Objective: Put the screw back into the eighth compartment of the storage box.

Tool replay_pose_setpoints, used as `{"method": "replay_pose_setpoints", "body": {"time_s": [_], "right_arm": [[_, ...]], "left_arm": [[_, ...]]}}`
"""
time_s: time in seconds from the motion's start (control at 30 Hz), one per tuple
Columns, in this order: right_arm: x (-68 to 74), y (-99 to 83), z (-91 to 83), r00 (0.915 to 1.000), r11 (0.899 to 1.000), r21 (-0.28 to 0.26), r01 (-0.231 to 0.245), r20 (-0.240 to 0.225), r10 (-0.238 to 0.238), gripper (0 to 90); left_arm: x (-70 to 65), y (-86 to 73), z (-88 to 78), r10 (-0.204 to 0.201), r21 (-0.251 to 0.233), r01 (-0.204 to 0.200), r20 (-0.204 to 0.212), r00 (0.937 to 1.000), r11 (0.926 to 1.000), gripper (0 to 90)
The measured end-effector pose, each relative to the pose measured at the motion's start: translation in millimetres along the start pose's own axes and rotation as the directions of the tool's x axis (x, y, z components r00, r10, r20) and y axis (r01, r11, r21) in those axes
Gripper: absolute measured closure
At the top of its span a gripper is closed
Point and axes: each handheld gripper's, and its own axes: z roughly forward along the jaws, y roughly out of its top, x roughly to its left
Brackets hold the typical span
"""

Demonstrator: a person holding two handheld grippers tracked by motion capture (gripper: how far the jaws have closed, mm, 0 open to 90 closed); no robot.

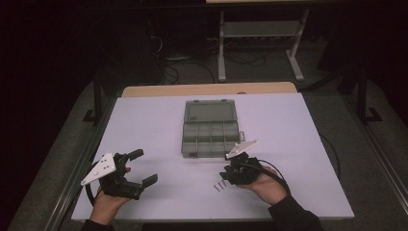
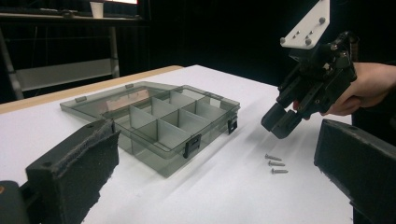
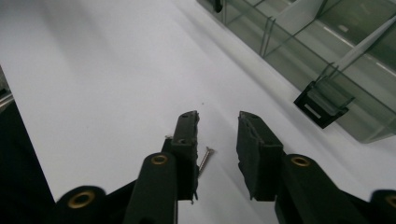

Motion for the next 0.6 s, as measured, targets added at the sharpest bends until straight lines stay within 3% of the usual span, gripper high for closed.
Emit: {"method": "replay_pose_setpoints", "body": {"time_s": [0.6], "right_arm": [[4.0,-7.0,17.3,0.9993,0.996,0.075,0.038,-0.004,-0.038,73.3]], "left_arm": [[0.1,-0.1,0.1,0.002,0.009,-0.002,0.001,1.0000,1.0000,0.0]]}}
